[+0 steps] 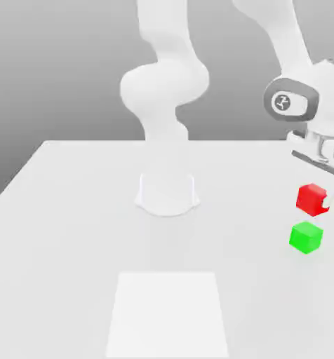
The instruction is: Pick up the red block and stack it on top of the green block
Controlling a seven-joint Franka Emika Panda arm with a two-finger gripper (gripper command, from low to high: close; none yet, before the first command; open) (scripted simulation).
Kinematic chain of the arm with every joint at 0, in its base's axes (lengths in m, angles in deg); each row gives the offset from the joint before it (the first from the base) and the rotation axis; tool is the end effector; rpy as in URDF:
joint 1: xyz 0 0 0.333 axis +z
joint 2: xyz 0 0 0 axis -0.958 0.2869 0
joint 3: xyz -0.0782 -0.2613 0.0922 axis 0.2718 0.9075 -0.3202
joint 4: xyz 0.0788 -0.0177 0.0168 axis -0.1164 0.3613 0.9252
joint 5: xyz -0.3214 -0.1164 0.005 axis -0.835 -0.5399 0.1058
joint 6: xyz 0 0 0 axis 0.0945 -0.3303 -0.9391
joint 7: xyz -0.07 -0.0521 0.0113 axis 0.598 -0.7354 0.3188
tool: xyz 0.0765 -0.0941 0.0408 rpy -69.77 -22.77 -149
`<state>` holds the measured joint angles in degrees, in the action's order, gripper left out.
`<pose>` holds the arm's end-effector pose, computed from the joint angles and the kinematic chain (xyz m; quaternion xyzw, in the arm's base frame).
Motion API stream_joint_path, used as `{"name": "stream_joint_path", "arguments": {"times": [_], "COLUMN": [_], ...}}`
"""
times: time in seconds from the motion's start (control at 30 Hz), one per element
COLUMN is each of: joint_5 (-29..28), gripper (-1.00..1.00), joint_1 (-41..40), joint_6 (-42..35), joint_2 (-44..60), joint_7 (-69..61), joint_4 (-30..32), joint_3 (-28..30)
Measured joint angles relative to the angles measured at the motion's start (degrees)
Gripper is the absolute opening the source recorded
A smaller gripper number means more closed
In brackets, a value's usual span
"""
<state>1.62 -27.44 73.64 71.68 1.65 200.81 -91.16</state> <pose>0.1843 0.3137 0.2093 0.7943 0.6075 -0.0004 0.0016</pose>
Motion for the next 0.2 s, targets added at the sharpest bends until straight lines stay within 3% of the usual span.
{"name": "stream_joint_path", "arguments": {"times": [0.07,0.1,0.2], "joint_5": [-3.02,-4.03,-4.03], "gripper": [-1.00,1.00,1.00], "joint_1": [0.58,0.85,0.85], "joint_6": [3.82,5.01,5.01], "joint_2": [4.09,5.36,5.36], "joint_7": [2.12,2.84,2.84], "joint_4": [-0.16,-0.21,-0.21], "joint_3": [1.26,1.73,1.73]}}
